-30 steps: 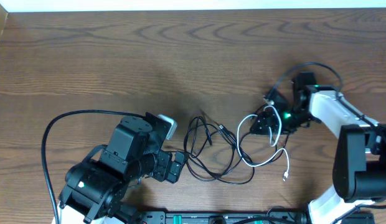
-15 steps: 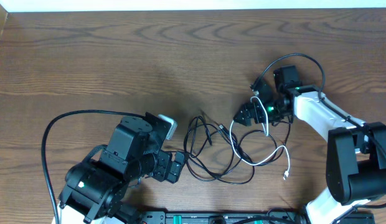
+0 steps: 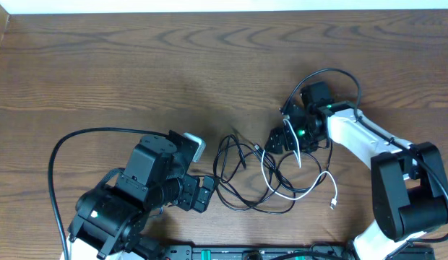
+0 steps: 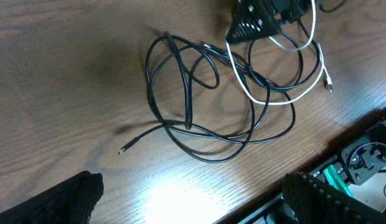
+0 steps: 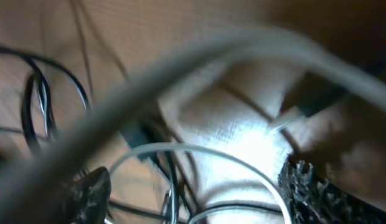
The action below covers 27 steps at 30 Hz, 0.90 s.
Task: Untangle cables
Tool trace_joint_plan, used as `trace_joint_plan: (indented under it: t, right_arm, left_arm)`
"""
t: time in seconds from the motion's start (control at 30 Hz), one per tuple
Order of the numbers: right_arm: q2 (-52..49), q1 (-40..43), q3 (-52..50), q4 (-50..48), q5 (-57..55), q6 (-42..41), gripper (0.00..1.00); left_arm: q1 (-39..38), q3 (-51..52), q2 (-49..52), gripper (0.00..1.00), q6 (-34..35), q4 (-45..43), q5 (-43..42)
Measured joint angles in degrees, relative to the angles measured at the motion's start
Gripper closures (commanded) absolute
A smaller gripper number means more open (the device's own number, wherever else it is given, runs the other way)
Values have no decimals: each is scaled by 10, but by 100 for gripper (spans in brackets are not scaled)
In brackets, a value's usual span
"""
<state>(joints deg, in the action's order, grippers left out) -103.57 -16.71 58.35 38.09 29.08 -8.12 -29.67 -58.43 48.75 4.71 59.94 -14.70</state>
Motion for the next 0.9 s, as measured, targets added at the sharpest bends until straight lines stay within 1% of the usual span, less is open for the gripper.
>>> trace_joint_plan:
  t: [0.1,0.23,0.27,0.33,0.37,0.47,0.53,0.63,0.77,0.8,0.83,0.87,0.9]
  right_arm:
    - [1,-7,0,22,-5,0,14]
    - [3,-15,1,26,-16,0,13]
    - [3,-17,1,24,-19,-1,15]
    - [4,-18,1,17,-22,-3,23]
    - [4,-18,1,10,-24,-6,33]
    - [3,-18,1,-10,-47,-8,48]
    - [3,-18,1,-16,-63,-8,53]
    - [3,-18,1,-17,-85,-6,56]
    - [3,-18,1,-11,-108,-7,71]
    - [3,-18,1,-9,-111,-7,76]
    - [3,-18,1,-6,-112,-7,83]
    - [3,-18,1,-3,-113,-7,94]
    - [3,-18,1,0,-115,-10,99]
  left_arm:
    - [0,0,0,2,0,0,0]
    - [0,0,0,2,0,0,0]
    - [0,0,0,2,0,0,0]
    - [0,0,0,2,0,0,0]
    - [0,0,0,2,0,0,0]
    - [0,0,0,2,0,0,0]
    - [0,0,0,2,0,0,0]
    - [0,0,0,2,0,0,0]
    - [0,0,0,2,0,0,0]
    - [0,0,0,2,0,0,0]
    - [0,0,0,2,0,0,0]
    - [0,0,0,2,0,0,0]
    - [0,0,0,2,0,0,0]
